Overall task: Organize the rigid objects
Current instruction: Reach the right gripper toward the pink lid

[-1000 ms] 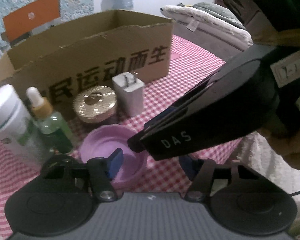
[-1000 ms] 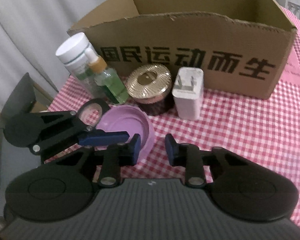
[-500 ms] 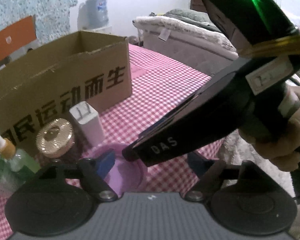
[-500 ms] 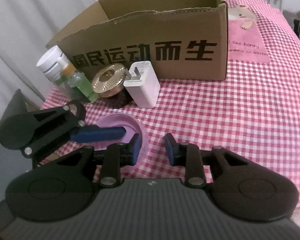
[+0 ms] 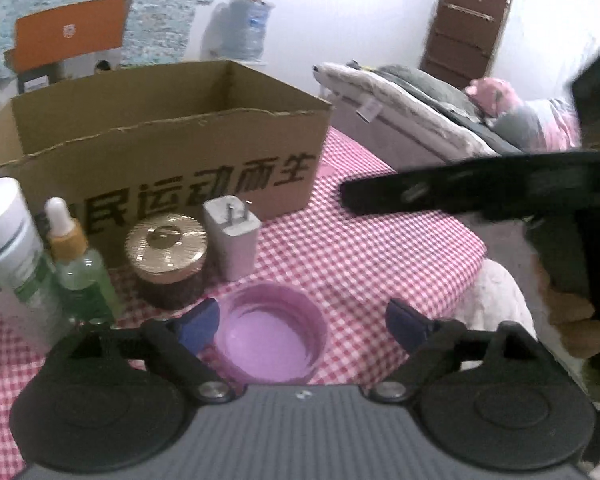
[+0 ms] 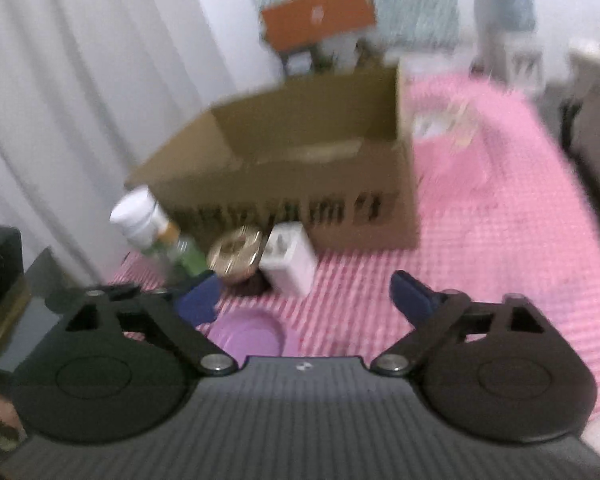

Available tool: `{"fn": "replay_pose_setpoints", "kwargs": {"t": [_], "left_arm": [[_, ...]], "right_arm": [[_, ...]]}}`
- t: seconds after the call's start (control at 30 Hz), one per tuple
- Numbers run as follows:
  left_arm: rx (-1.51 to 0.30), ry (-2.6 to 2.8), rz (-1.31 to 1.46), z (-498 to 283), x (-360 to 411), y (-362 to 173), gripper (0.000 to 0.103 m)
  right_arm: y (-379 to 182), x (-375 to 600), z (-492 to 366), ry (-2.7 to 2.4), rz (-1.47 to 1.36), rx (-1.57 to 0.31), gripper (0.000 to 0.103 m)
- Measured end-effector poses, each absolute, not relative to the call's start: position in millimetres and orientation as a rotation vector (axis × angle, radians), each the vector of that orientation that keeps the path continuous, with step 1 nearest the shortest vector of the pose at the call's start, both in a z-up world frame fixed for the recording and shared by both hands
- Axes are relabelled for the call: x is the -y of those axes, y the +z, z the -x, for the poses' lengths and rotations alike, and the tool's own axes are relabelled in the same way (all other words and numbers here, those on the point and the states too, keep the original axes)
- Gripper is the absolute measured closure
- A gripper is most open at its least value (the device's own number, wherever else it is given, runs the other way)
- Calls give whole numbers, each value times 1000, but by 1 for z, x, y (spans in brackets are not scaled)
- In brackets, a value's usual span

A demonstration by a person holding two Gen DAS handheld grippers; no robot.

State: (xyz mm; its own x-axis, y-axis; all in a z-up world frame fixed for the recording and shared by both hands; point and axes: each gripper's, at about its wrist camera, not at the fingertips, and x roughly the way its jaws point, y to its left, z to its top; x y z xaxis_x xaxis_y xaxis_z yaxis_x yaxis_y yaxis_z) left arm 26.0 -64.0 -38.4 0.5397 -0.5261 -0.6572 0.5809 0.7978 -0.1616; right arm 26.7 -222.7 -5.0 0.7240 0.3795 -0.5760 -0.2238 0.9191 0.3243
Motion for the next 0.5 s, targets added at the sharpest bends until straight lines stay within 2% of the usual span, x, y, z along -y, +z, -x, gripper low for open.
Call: {"fn": "replay_pose_setpoints", "kwargs": {"t": [0.1, 0.3, 0.5], "left_arm": [[-740, -649, -87, -24, 61, -36, 12], [-755, -660, -90, -22, 64, -34, 12], [-762, -670, -133, -23, 71, -42, 12]], "right_arm": [[10, 222, -12, 269, -147, -577, 1], [20, 213, -2, 167, 20, -520, 1], [19, 222, 3, 221, -60, -517, 1]]}}
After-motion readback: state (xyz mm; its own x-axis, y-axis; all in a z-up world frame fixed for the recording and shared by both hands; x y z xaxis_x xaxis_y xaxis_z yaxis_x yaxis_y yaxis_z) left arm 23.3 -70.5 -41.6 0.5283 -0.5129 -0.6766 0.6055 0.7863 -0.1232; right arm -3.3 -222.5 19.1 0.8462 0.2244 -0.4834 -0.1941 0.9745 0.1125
